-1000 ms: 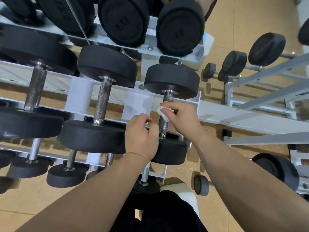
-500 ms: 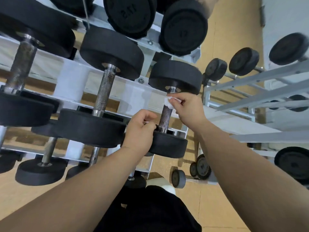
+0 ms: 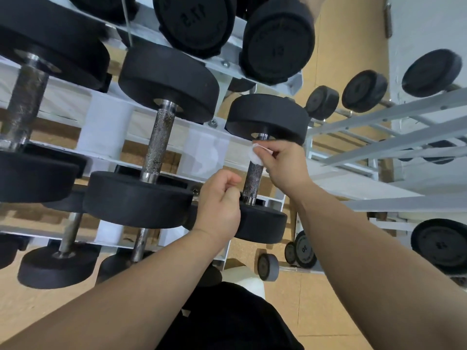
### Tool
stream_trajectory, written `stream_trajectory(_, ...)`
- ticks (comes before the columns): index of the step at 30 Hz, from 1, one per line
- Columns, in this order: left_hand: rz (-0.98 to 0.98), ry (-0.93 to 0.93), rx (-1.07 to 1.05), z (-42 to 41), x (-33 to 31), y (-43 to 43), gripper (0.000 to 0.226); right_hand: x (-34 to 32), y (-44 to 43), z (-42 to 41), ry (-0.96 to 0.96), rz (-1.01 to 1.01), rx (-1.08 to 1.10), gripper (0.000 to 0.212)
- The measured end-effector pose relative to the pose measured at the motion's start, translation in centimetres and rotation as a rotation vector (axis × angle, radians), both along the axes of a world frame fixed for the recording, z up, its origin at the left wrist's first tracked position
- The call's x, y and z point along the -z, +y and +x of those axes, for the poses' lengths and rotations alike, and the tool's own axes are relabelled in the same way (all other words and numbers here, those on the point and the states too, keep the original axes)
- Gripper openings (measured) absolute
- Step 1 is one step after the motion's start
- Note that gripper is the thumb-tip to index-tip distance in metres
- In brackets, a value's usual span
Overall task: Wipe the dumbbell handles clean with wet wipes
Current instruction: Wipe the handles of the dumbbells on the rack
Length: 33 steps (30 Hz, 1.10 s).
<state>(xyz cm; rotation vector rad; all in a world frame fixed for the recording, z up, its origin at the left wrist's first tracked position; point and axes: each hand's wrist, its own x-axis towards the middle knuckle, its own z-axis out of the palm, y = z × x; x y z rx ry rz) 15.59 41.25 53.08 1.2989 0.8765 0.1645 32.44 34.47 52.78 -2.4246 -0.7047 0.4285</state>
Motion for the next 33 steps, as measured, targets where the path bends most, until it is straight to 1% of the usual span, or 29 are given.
stream_trajectory(2, 0.057, 0.039, 0.004, 0.4, 0.1, -0.3, 0.023, -0.4, -0.5, -0.2, 0.067, 0.014, 0.008, 0.015)
stream_trajectory(5, 0.163, 0.114, -0.009, 1.0, 0.3, -0.8, 0.017, -1.5, -2.7, -1.1, 0.294, -0.072, -0.158, 0.015)
stream_trajectory(7, 0.229, 0.157, -0.033, 1.6, 0.2, -1.2, 0.011, -1.5, -4.1, -1.5, 0.370, -0.098, -0.242, 0.016)
stream_trajectory(8, 0.264, 0.190, -0.041, 2.0, 0.0, -1.4, 0.012, -1.2, -4.5, -1.5, 0.387, -0.059, -0.243, 0.016)
stream_trajectory(10, 0.333, 0.295, -0.029, 2.9, -0.5, -2.0, 0.027, -0.2, -4.5, -1.1, 0.400, 0.069, -0.170, 0.014)
stream_trajectory(13, 0.467, 0.488, 0.024, 4.0, -1.2, -2.9, 0.044, 1.5, -3.4, -0.2, 0.360, 0.234, -0.024, 0.010)
stream_trajectory(15, 0.505, 0.557, 0.009, 4.5, -1.5, -3.2, 0.057, 2.4, -2.9, 0.3, 0.325, 0.310, 0.013, 0.009)
stream_trajectory(16, 0.508, 0.579, -0.001, 4.6, -1.5, -3.3, 0.058, 2.7, -3.0, 0.3, 0.329, 0.343, 0.027, 0.009)
stream_trajectory(18, 0.496, 0.591, -0.011, 4.7, -1.3, -3.4, 0.052, 3.0, -3.7, 0.2, 0.412, 0.391, 0.036, 0.008)
stream_trajectory(21, 0.454, 0.575, -0.023, 4.6, -1.1, -3.4, 0.050, 3.5, -5.7, -0.1, 0.672, 0.414, -0.030, 0.008)
stream_trajectory(22, 0.435, 0.562, -0.033, 4.6, -1.2, -3.4, 0.050, 3.6, -6.1, -0.2, 0.728, 0.425, -0.050, 0.007)
stream_trajectory(24, 0.401, 0.534, -0.052, 4.7, -1.5, -3.6, 0.046, 3.7, -6.1, 0.0, 0.744, 0.458, -0.038, 0.005)
stream_trajectory(27, 0.371, 0.526, -0.072, 4.7, -1.8, -3.9, 0.031, 3.7, -4.3, 1.1, 0.713, 0.589, 0.134, 0.007)
stream_trajectory(29, 0.364, 0.523, -0.080, 4.7, -1.9, -4.0, 0.025, 3.7, -3.3, 1.8, 0.690, 0.647, 0.226, 0.009)
stream_trajectory(31, 0.368, 0.508, -0.088, 4.8, -2.0, -4.0, 0.024, 3.8, -3.4, 1.7, 0.725, 0.661, 0.222, 0.010)
stream_trajectory(33, 0.376, 0.493, -0.090, 4.8, -2.0, -4.1, 0.026, 4.1, -4.9, 1.2, 0.772, 0.600, 0.096, 0.012)
